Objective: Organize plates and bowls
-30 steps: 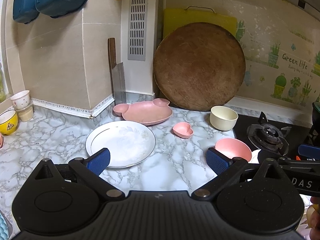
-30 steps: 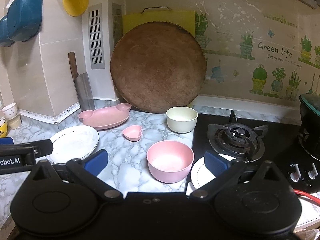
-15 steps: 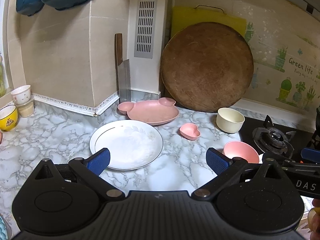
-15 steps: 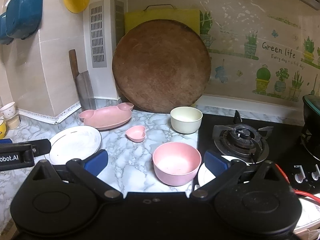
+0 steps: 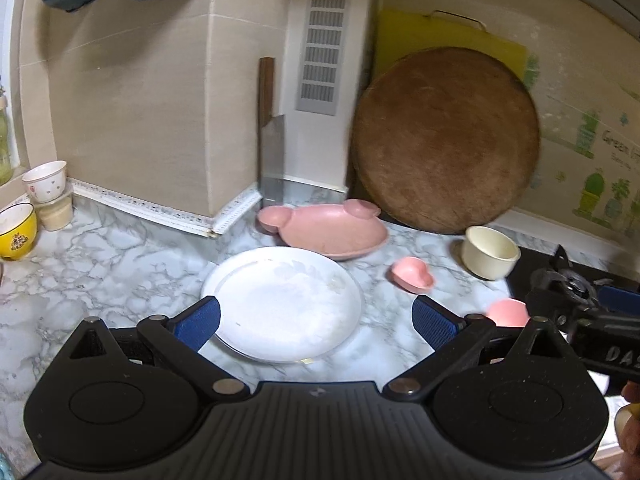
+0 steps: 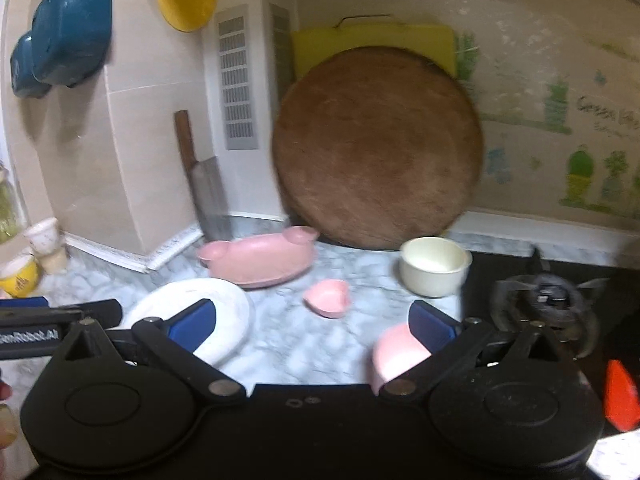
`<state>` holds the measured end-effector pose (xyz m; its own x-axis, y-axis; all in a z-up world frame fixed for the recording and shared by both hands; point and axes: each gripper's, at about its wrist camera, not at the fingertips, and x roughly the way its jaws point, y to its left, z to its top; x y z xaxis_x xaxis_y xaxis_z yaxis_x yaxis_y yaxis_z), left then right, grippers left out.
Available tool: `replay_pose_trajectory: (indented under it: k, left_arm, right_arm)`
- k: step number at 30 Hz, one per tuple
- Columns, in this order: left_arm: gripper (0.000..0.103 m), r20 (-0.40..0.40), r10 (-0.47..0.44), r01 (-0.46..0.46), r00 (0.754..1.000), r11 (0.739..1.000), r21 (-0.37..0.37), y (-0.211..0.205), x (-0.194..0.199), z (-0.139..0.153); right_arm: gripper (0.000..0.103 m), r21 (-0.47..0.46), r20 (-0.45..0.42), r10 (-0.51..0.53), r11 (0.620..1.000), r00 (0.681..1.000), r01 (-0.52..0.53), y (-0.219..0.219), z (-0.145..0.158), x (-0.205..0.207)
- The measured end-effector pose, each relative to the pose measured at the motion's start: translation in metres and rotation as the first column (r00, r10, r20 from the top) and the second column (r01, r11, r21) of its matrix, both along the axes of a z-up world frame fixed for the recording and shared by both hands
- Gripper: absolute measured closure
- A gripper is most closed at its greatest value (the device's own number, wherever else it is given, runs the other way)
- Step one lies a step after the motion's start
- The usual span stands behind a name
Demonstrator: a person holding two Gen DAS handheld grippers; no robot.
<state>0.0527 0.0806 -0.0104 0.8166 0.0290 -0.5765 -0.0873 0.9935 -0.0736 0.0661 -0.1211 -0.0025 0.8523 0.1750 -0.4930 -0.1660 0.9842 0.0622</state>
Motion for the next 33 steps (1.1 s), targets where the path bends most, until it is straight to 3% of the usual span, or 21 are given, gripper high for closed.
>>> replay_pose_trajectory:
  k: [11,19,24,33]
  left_arm:
    - [0.000,-0.059,0.045,-0.041,0.997,0.997,0.065,0.049,0.056,-0.028]
    - [0.000,-0.106,0.042,-0.040,0.993,0.999,0.013,0.082,0.095,-0.059]
    - [0.001,-0.155,0.054,-0.061,0.986,0.997,-0.037,0.108,0.120,-0.079]
    - [0.001,-0.218,0.050,-0.073,0.975,0.993,-0.097,0.139,0.155,-0.102]
  right_arm:
    - [0.000,-0.038,-0.082,0.044,0.998,0.996,-0.048,0.037,-0.035,0.065]
    - [0.001,-0.095,-0.124,0.062,0.993,0.990,-0.074,0.061,-0.055,0.104]
    - [0.006,-0.108,-0.213,0.065,0.990,0.975,-0.090,0.074,-0.072,0.132]
    - [0.028,-0.047,-0.373,0.039,0.997,0.927,-0.061,0.081,-0.104,0.174]
